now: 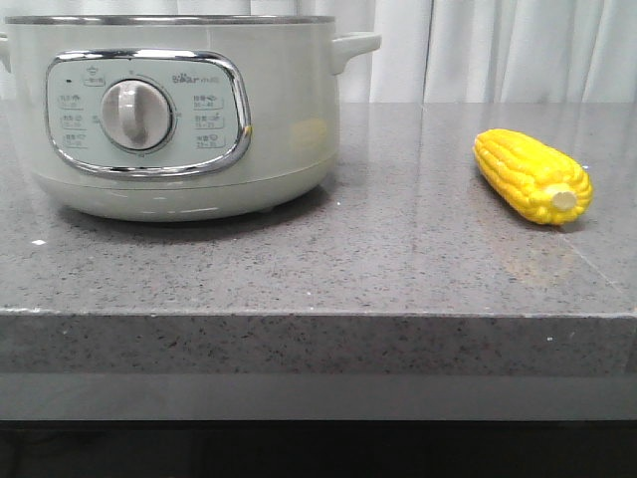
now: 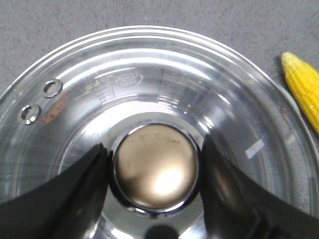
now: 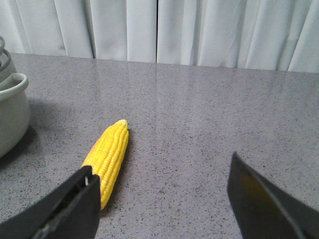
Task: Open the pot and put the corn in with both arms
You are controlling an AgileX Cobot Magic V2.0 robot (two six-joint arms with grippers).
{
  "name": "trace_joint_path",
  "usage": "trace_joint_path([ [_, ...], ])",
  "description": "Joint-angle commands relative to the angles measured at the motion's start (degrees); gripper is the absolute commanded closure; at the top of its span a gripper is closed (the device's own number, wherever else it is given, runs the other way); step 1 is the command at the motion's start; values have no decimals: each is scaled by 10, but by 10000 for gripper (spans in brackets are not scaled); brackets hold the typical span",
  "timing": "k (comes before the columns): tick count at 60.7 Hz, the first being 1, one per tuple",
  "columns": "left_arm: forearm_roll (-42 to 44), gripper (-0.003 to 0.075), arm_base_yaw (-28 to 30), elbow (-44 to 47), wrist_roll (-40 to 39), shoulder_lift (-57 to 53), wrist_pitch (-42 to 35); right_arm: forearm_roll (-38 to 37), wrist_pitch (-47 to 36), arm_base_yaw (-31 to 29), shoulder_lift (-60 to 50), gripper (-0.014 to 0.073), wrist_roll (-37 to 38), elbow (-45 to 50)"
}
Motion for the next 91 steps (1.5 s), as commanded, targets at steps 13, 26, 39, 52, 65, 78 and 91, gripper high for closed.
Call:
trace_joint_path([
  [13, -9, 472, -3, -18, 0, -107, -56, -3, -39, 1, 7, 43, 0, -22],
  [26, -9, 472, -3, 43, 0, -175, -56, -3, -39, 1, 7, 43, 0, -22],
  [39, -9, 472, -3, 167, 0, -279, -66, -3, -32, 1, 7, 43, 0, -22],
  [52, -9, 481, -3, 314, 0, -410, -87, -3, -28, 1, 47, 43, 0, -24],
  [65, -9, 507, -3, 441, 0, -545, -87, 18, 2, 1, 164, 43, 0, -60],
  [78, -9, 510, -3, 506, -10, -661, -69, 69, 42, 2, 302, 43, 0, -145],
  [91, -9, 510, -3, 517, -10, -714, -55, 103, 95, 42, 465, 43, 0, -269],
])
